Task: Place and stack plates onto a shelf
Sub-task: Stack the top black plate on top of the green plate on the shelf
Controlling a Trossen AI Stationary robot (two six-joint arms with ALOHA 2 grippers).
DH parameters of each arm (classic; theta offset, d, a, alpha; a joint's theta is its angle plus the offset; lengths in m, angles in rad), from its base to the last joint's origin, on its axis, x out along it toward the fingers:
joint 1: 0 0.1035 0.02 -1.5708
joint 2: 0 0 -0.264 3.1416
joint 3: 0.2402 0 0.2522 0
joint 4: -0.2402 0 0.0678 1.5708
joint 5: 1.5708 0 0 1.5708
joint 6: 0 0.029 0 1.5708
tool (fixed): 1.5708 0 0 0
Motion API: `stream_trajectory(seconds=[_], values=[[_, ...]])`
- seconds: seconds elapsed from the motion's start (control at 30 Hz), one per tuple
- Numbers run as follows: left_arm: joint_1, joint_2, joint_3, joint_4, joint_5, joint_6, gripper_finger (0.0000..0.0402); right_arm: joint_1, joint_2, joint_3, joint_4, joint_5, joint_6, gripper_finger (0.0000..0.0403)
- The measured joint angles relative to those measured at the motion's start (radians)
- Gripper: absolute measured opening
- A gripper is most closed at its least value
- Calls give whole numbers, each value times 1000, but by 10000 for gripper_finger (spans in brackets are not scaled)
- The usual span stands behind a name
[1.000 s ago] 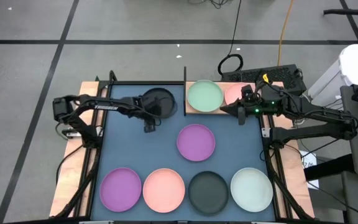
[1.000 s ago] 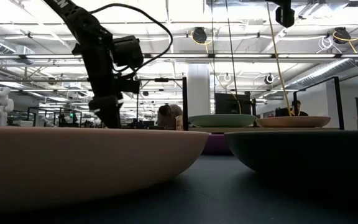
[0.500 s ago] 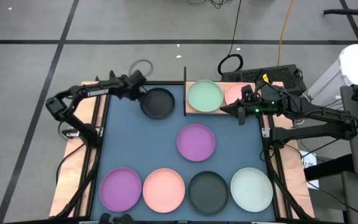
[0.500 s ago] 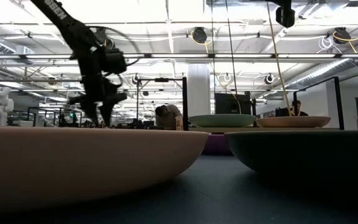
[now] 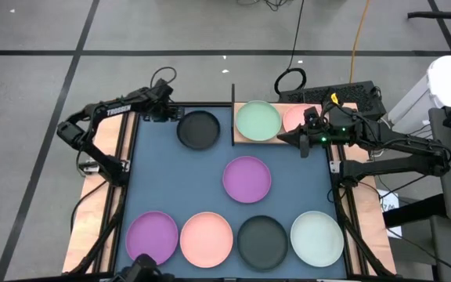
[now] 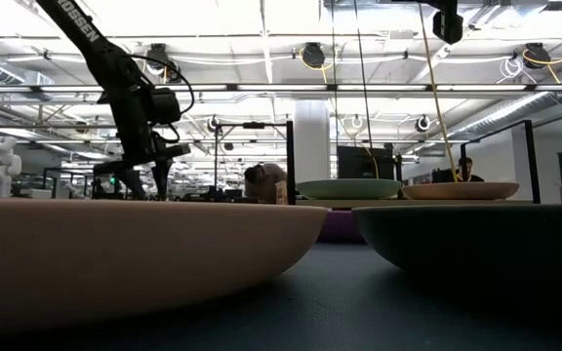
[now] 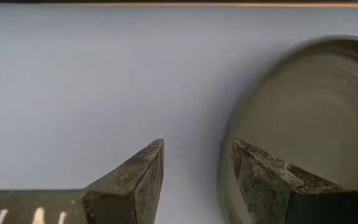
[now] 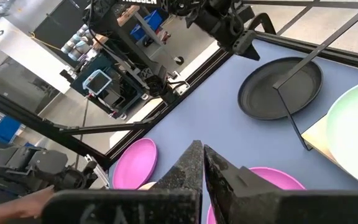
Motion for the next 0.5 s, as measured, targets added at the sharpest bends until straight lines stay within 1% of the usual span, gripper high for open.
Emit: stream_trajectory(seconds=[0.13, 0.37, 0.5], values=[[-2, 1, 0, 2, 47, -3, 191, 0, 0, 0, 0, 0, 0, 0], [-10, 73, -2, 18, 45, -15, 191, 0, 0, 0, 0, 1, -11, 0], [-10, 90, -2, 21, 49, -15, 191, 0, 0, 0, 0, 1, -11, 0]])
